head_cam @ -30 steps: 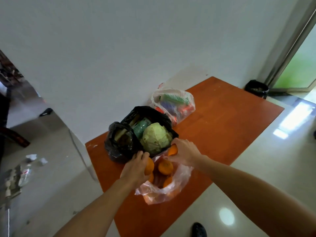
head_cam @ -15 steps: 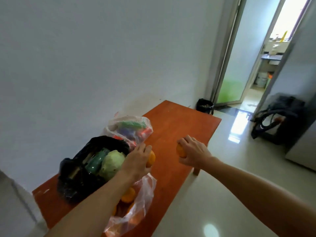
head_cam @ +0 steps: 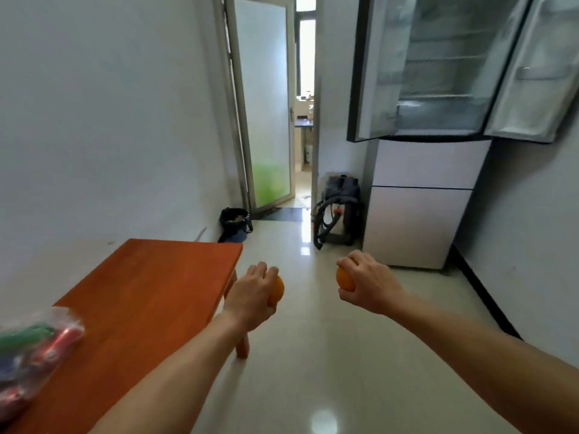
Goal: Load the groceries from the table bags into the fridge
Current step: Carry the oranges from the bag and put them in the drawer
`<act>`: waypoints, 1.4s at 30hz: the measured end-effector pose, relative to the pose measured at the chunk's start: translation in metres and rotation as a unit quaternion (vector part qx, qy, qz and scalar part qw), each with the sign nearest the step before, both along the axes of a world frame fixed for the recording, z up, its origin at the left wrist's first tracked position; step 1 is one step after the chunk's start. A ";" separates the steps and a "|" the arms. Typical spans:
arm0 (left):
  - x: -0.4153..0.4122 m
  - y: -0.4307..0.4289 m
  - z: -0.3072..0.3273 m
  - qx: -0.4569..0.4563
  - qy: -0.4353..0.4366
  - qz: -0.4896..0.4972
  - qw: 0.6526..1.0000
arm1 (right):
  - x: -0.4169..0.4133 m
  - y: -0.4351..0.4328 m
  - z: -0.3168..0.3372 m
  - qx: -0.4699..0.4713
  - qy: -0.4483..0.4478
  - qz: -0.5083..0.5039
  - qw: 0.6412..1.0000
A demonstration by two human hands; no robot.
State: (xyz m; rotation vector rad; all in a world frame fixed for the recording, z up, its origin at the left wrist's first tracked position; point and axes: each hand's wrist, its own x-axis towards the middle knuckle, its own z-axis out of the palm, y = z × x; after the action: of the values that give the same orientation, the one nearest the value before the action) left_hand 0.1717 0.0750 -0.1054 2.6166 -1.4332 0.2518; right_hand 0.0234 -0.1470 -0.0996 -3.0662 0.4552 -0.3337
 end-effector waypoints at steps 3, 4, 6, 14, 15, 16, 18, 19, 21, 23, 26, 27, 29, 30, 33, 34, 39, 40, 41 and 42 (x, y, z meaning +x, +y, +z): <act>-0.011 -0.079 0.002 -0.015 0.009 -0.032 0.999 | -0.029 -0.070 0.005 0.000 -0.010 -0.052 0.999; -0.013 -0.103 0.002 -0.013 0.008 -0.044 0.999 | -0.036 -0.090 0.006 0.000 -0.011 -0.064 0.998; -0.012 -0.149 0.003 -0.008 -0.003 -0.067 0.998 | -0.045 -0.129 0.008 -0.002 -0.012 -0.084 0.996; 0.034 -0.341 0.005 -0.029 -0.031 -0.160 0.986 | -0.031 -0.287 -0.001 -0.001 -0.039 -0.163 0.986; 0.043 -0.367 0.007 -0.033 -0.034 -0.171 0.984 | -0.025 -0.308 0.001 -0.005 -0.042 -0.172 0.984; 0.053 -0.392 0.008 -0.035 -0.035 -0.182 0.982 | -0.019 -0.330 0.003 -0.007 -0.046 -0.185 0.982; 0.073 -0.443 0.014 -0.031 -0.037 -0.203 0.978 | -0.005 -0.372 0.011 -0.010 -0.049 -0.210 0.977; 0.083 -0.467 0.018 -0.029 -0.039 -0.215 0.975 | 0.002 -0.392 0.016 -0.011 -0.049 -0.220 0.974; 0.102 -0.517 0.031 -0.033 -0.051 -0.236 0.970 | 0.014 -0.431 0.027 -0.012 -0.060 -0.240 0.969; 0.115 -0.564 0.044 -0.043 -0.054 -0.248 0.966 | 0.023 -0.467 0.037 -0.009 -0.073 -0.259 0.963; 0.130 -0.630 0.051 -0.039 -0.054 -0.271 0.960 | 0.030 -0.521 0.043 -0.015 -0.067 -0.279 0.958; 0.135 -0.653 0.053 -0.039 -0.055 -0.280 0.958 | 0.033 -0.540 0.044 -0.018 -0.066 -0.286 0.956; 0.145 -0.699 0.054 -0.044 -0.054 -0.292 0.954 | 0.039 -0.580 0.046 -0.020 -0.072 -0.298 0.952; 0.149 -0.723 0.055 -0.047 -0.055 -0.295 0.953 | 0.042 -0.602 0.047 -0.022 -0.075 -0.301 0.951; 0.164 -0.798 0.059 -0.057 -0.062 -0.293 0.952 | 0.054 -0.674 0.049 -0.027 -0.079 -0.300 0.950; 0.170 -0.824 0.062 -0.064 -0.063 -0.289 0.953 | 0.058 -0.700 0.051 -0.029 -0.086 -0.300 0.950; 0.197 -0.945 0.091 -0.083 -0.056 -0.265 0.959 | 0.088 -0.833 0.077 -0.024 -0.102 -0.285 0.953; 0.203 -0.966 0.100 -0.091 -0.059 -0.257 0.960 | 0.095 -0.858 0.085 -0.029 -0.105 -0.280 0.954; 0.209 -0.987 0.108 -0.105 -0.056 -0.247 0.962 | 0.104 -0.883 0.094 -0.031 -0.114 -0.276 0.954; 0.215 -1.006 0.116 -0.119 -0.051 -0.236 0.963 | 0.112 -0.905 0.102 -0.031 -0.123 -0.272 0.954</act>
State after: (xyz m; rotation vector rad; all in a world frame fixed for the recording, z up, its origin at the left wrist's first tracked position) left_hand 0.3868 -0.9311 0.0107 2.0273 -1.8731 0.4664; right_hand 0.1357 -1.0523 0.0022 -2.8369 1.2884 -0.7405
